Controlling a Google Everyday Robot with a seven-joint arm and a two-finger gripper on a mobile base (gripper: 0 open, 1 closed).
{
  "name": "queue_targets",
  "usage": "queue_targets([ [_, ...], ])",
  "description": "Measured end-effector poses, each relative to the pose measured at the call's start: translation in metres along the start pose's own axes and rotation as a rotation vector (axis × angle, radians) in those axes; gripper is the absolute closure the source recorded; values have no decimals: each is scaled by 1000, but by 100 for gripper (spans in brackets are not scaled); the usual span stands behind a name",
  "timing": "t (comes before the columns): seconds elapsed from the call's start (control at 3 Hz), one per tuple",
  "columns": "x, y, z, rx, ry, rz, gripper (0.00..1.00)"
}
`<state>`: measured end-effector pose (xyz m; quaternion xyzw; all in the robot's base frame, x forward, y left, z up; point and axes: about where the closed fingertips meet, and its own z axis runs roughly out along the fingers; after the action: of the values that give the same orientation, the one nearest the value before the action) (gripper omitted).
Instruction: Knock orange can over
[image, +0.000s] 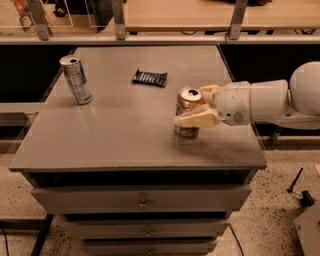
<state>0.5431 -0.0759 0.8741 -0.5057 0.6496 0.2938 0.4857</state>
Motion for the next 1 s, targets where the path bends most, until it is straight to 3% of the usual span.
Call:
queue_targets([
  [0.33,-13,4,3,-19,-33,-26,43],
  [0.67,-39,8,-1,-26,41,-113,47],
  [1.0,-67,25,3,-25,248,-227,49],
])
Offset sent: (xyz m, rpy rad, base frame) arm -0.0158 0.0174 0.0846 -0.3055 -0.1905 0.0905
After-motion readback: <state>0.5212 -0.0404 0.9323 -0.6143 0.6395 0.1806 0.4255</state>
